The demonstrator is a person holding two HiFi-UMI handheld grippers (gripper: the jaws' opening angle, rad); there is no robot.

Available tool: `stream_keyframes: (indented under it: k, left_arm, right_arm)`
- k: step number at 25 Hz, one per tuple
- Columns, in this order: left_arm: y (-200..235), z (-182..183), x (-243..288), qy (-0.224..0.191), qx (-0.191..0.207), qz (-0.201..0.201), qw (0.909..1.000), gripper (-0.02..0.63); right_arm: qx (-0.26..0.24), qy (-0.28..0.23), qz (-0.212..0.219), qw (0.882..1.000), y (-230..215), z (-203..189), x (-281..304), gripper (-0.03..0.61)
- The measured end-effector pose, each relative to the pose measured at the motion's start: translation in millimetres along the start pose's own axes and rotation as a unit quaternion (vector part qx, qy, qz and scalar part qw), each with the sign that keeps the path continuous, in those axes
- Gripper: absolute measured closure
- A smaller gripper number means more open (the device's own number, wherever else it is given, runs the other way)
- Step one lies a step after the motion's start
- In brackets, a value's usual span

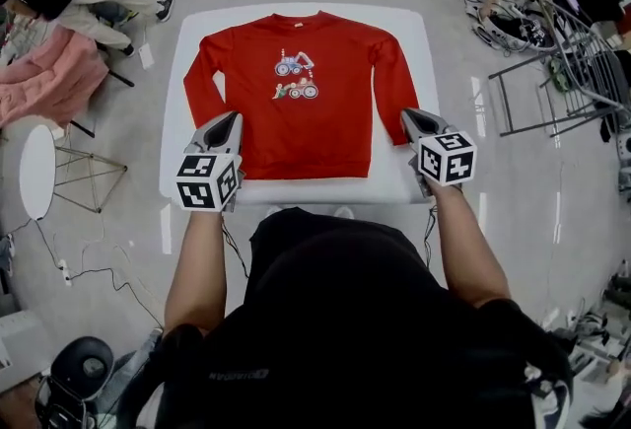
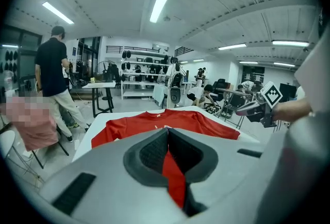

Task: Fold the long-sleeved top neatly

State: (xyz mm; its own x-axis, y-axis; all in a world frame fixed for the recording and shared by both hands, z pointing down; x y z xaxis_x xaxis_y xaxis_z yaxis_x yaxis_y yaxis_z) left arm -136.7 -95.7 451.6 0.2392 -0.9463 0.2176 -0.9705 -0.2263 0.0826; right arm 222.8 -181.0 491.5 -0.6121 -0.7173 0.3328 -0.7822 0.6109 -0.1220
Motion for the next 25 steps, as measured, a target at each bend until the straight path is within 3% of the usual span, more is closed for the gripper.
stream_keyframes:
  k: [5,11,21,25]
  left_arm:
    - [-35,-29,-4,0.022,-0.011,0.023,0.9994,0.606]
    - [-84,-57,4,0.068,-0.008,-0.001,0.9977,0.606]
    - [-82,-57,8,0.080,0.005,0.017,0.9966,0.606]
    - [-79,-58,3,0.081,0.003,0.028,0.9963,0.606]
  right_arm:
    - [0.001,0.004,0.016,1.000,-19,-14,-11,0.574]
    - [-0.004,0.016,0.022,1.000,-35,-35,-25,0.574]
    - [0.015,0.089,-0.026,0.996,-75,-96,-28,0.574]
    - [0.079,0.139,-0.025,0.987,-84,-124,-27,0.495]
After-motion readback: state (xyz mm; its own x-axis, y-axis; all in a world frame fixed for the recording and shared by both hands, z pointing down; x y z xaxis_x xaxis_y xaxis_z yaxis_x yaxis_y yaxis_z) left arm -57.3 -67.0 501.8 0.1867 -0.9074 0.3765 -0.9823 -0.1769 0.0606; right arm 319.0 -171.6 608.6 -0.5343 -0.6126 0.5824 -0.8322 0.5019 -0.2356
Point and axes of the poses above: the fingertips, and each gripper's own axes: x forward along the fingers, y to its left, z out of its top, the point moved 4 cm from there along -x, backward along the fingers, and after that the axes turned 14 degrees about -y, right-handed, at the moved point
